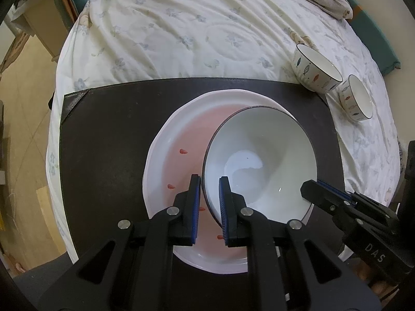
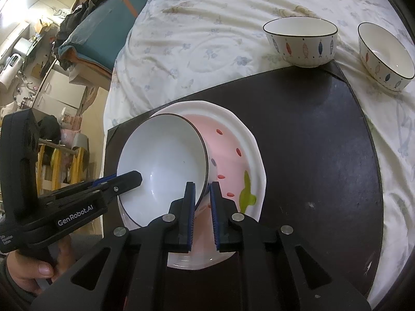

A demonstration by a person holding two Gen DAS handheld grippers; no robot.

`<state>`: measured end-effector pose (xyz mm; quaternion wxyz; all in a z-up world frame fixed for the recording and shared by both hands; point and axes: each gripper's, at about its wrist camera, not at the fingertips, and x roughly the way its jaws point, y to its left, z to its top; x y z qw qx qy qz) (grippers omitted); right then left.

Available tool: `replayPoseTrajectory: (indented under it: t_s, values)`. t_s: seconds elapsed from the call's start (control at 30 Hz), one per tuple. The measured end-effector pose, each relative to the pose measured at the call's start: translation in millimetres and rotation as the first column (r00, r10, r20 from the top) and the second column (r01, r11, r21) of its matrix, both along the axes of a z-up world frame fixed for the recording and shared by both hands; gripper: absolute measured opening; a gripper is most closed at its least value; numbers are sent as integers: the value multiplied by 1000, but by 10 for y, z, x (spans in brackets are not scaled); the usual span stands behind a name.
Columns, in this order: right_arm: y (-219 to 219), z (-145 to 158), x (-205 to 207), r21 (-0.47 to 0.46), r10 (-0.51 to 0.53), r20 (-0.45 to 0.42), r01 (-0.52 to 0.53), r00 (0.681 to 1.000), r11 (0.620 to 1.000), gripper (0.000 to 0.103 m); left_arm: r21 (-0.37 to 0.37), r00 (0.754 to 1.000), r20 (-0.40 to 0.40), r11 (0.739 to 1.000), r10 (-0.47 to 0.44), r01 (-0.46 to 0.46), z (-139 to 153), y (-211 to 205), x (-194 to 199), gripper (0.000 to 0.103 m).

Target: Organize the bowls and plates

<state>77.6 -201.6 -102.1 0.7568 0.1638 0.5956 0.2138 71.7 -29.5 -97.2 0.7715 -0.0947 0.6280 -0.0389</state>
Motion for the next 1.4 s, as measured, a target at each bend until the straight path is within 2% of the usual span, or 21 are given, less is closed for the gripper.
replayPoseTrajectory:
  t_s: [0.17,0.23,0.3,0.37,0.53,0.83,0.9,0.97,1.27,1.4]
  values:
    - [3,-8,7,1,2,0,-2,1000,1000,15,1,1000,-6,1000,18,-18,15,39,-15,13]
    - [0,-10,-3,1,2,4,-2,1000,1000,15,14,1000,-3,1000,14,-14,21,41,-15,17]
    - [2,-8,-17,-4,3,10,-3,1000,1000,15,39,1000,11,999,9,-10,52,37,-30,32]
    - [0,-2,-32,-9,4,15,-4,1000,1000,16,53,999,30,999,10,-11,86,43,-44,38]
    - [6,13,-39,-21,0,20,0,1000,1000,16,67,998,67,998,16,-20,165,76,-39,43]
    - [-32,169,-58,-71,-15,90,22,996,997,16,110,980,198,993,11,-34,393,71,-44,62]
    - [-41,200,-61,-102,-21,113,33,993,994,16,91,978,209,995,9,-28,423,67,-30,67]
    - [-44,231,-62,-133,-23,137,42,990,990,16,56,979,203,998,2,-14,426,48,-13,68]
    - [-138,344,-75,-156,-39,187,69,982,985,16,55,973,231,998,-30,18,523,-90,-15,68]
    - [-236,398,-73,-141,-62,195,91,979,986,16,46,970,244,999,-9,-2,616,-116,2,68]
